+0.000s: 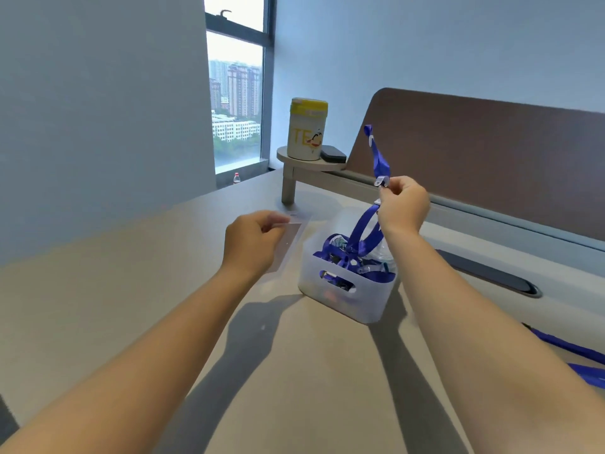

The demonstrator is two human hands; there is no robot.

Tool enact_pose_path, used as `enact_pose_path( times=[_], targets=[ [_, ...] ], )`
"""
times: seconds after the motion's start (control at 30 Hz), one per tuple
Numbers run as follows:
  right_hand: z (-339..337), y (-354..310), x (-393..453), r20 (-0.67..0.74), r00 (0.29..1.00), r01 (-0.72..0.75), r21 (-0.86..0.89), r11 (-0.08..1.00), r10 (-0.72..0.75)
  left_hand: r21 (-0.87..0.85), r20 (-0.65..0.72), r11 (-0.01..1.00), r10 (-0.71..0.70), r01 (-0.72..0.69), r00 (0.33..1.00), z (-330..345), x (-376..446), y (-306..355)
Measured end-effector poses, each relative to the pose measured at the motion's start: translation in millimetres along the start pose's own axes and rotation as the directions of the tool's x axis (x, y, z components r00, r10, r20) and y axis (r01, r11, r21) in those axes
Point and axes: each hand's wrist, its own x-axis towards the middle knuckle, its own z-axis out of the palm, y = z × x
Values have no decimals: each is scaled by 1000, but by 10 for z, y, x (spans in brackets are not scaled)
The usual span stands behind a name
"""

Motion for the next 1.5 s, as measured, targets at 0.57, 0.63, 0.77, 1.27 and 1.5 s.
enact_pose_path(
  times=[0.57,0.63,0.77,1.27,1.5],
  targets=[
    [-368,241,-203,649,711,341,-654,676,270,66,60,996,61,-65,996,3,-237,150],
    [-453,203,-247,641,727,244,-575,781,245,77,57,994,70,-74,996,-20,-285,194],
    [-726,123,-364,583,794,154,-469,870,174,80,64,990,111,-116,992,23,-413,356],
    [-3065,997,-1345,244,900,-155,-597,787,362,-34,343,785,591,-619,730,1207,-1933,1245],
    [-3843,1743,-1532,57,885,-300,-691,658,463,-84,456,662,690,-744,563,1811,-2459,1422]
  ],
)
